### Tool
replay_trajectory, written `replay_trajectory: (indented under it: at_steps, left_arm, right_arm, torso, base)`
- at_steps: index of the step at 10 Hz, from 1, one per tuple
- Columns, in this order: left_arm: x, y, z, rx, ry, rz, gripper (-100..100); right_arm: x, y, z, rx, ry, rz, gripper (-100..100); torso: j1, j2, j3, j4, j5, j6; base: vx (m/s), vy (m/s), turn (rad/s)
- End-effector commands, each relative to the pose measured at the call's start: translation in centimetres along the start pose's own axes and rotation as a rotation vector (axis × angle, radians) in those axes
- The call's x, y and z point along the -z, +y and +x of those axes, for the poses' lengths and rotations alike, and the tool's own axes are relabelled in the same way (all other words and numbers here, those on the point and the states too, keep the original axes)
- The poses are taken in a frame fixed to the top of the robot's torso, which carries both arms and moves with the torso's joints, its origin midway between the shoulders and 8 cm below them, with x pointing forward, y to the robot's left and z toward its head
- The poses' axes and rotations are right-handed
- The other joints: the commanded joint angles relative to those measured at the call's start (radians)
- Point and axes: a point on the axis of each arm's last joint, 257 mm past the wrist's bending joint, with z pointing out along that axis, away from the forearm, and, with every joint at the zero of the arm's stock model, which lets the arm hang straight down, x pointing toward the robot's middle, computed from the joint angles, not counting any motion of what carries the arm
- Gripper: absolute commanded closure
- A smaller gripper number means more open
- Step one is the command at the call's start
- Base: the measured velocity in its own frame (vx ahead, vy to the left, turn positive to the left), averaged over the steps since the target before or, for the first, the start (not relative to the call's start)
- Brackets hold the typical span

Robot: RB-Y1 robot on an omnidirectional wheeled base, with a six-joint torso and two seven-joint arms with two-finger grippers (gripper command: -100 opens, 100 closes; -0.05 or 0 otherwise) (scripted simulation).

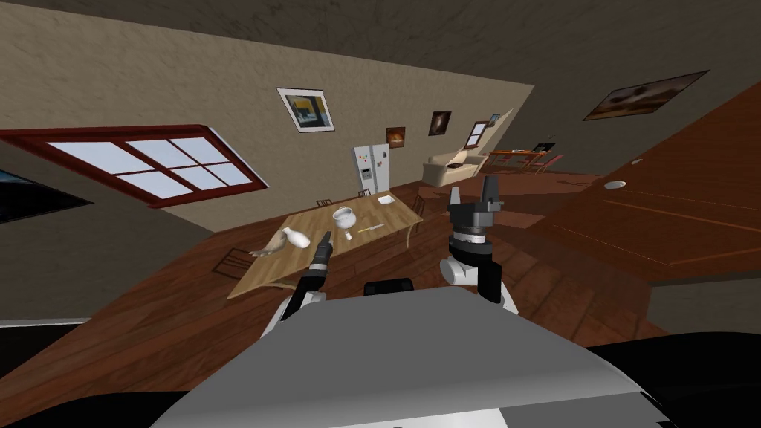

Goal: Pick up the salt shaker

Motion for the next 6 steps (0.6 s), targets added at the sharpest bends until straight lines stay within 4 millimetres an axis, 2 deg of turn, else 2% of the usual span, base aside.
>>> replay_trajectory:
  at_steps: [1,4,5,6]
  left_arm:
    - [0.6,2.1,0.1,-0.004,0.019,-0.049,-100]
    - [1.8,8.8,1.9,-0.018,0.107,-0.224,-100]
    - [2.0,9.4,1.9,-0.023,0.111,-0.242,-100]
    - [2.7,11.8,2.4,-0.033,0.142,-0.308,-100]
  right_arm:
    - [0.0,0.0,0.0,0.0,0.0,0.0,0]
    - [0.0,0.0,0.0,0.0,0.0,0.0,0]
    - [0.0,0.0,0.0,0.0,0.0,0.0,0]
    - [0.0,0.0,0.0,0.0,0.0,0.0,0]
  torso:
    - [0.0,0.0,0.0,0.0,0.0,0.0]
    - [0.001,-0.001,-0.001,0.0,0.0,0.0]
    - [0.001,-0.001,-0.001,0.0,0.0,0.0]
    - [0.001,-0.001,-0.001,0.0,0.0,-0.001]
  base:
    - [-0.03,-0.057,-0.043]
    - [-0.026,-0.071,-0.188]
    - [-0.021,-0.058,-0.058]
    - [-0.018,-0.064,-0.138]
